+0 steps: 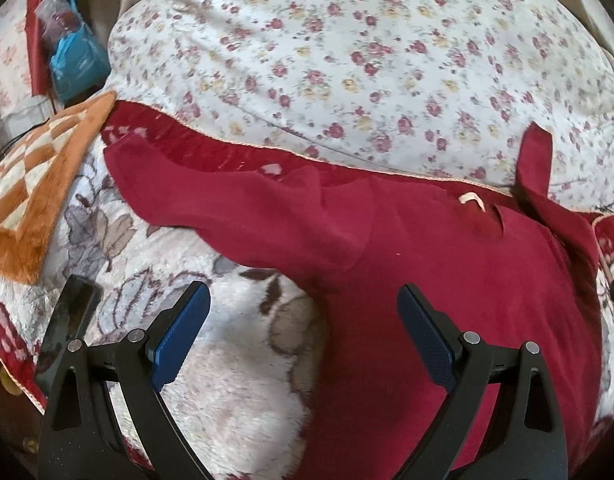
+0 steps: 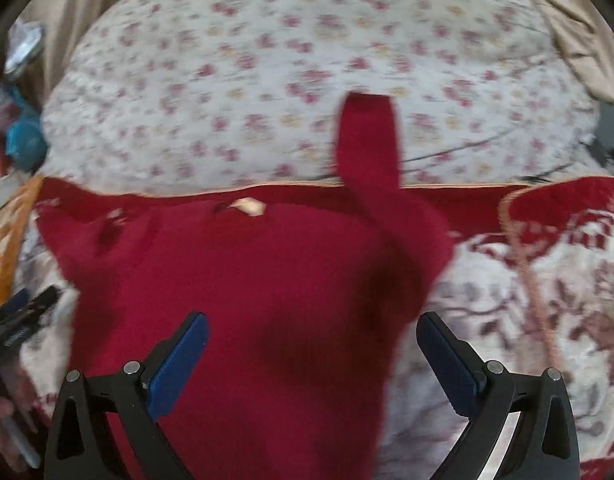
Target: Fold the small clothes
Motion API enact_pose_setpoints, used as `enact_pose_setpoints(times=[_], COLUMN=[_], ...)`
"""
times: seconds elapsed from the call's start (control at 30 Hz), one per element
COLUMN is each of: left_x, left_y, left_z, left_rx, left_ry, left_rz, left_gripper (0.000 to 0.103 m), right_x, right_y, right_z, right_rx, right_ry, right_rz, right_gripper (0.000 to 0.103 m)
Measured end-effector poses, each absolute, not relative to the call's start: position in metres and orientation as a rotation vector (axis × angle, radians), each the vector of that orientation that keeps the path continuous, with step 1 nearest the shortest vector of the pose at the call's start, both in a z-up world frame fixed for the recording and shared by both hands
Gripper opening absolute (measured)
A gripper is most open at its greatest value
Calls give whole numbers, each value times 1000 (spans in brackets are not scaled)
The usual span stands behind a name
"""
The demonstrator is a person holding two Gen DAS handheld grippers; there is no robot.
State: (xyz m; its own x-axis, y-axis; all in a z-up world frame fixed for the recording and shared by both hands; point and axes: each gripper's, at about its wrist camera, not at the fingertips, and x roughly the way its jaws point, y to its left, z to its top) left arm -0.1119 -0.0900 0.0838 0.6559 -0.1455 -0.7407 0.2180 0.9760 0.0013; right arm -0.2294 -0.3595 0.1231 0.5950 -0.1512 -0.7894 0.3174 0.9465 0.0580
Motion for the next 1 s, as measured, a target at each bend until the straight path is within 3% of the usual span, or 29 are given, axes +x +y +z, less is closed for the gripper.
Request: enact_pose_setpoints(times=[0.3,1.0], left_x=[-103,-82], left_y=[-112,-121], left_z=[75,46], left_rx=[151,146], left_ry=[830,857], left_rz=[-227,-228], left_gripper=[95,95], right_x=[-197,-172], right_y=[-329,-318], right_z=[106,75], right_rx=[436,216], right_ry=[902,897], right_rz=[-97,-193], right_gripper=[103,103])
